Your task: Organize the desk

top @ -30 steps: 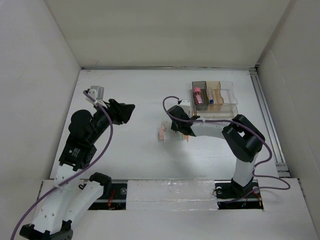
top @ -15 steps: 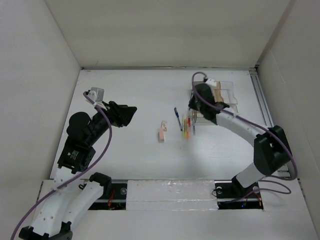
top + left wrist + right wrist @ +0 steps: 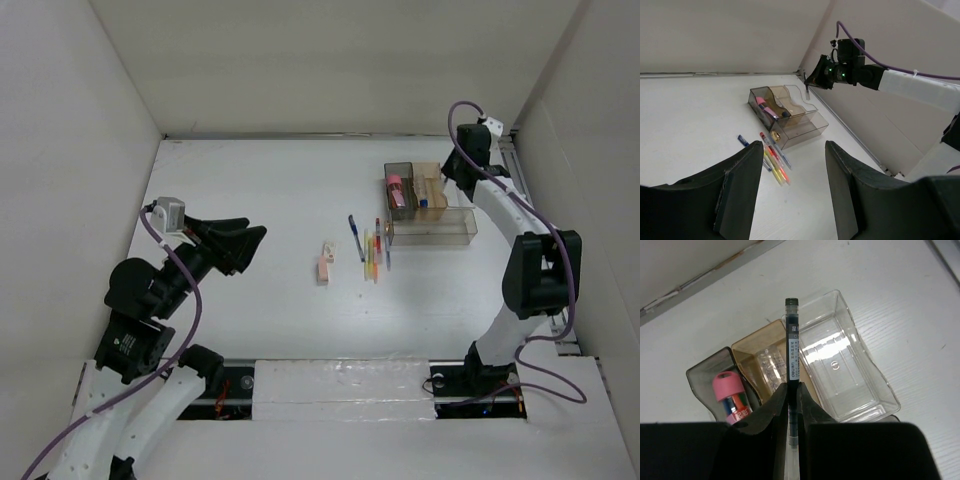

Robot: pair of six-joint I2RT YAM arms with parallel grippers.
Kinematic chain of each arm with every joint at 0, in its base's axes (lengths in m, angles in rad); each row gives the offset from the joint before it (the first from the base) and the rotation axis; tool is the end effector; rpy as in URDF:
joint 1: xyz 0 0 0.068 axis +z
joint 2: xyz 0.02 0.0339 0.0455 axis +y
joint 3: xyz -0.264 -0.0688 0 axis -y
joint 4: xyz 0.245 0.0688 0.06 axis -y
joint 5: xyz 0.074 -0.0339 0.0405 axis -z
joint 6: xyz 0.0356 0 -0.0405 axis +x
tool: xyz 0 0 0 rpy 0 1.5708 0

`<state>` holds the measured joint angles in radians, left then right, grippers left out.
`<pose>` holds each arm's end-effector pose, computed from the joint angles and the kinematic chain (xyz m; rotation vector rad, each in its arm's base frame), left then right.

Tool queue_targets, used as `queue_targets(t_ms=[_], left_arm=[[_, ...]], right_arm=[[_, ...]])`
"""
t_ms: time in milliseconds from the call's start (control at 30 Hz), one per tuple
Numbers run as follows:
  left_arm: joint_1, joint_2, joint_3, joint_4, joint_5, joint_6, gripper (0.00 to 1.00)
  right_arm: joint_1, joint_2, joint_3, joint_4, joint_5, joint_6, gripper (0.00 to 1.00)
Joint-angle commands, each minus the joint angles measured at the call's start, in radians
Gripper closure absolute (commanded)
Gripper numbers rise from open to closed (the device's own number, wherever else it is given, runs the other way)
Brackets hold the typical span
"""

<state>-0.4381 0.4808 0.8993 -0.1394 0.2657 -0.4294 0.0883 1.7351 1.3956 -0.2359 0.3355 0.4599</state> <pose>0.0771 -0.0465 0.4198 0.2429 1.3358 -0.9076 0.4039 0.0240 0.2904 0.5783 2.0299 -0.0335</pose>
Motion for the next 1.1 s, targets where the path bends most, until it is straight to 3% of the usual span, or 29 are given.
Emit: queue_targets(t_ms=[0,300,533,1067], left_arm=[[-0.02,-0.002,0.023,0.015,-0.023,0.023,0.51],[-0.04,-0.01,0.027,-0.005,-0.059,0.041,0.51],[-0.04,0.002,0.021,0.003,-0.042,0.041,0.5],[-0.04,-0.001,0.018,0.003,-0.045,0.043,0.5]], right_arm=[[-0.013,-0.037,0.014,0.093,0.013,-0.111,0.92],[-0.013,0.032,0.002,0.168,0.224,-0.3,0.91],[0.04,0.138,0.025,0.17,0.364,-0.331,0.92],[0.117,0.241,0.022,0.162,0.47,-0.305,0.9]])
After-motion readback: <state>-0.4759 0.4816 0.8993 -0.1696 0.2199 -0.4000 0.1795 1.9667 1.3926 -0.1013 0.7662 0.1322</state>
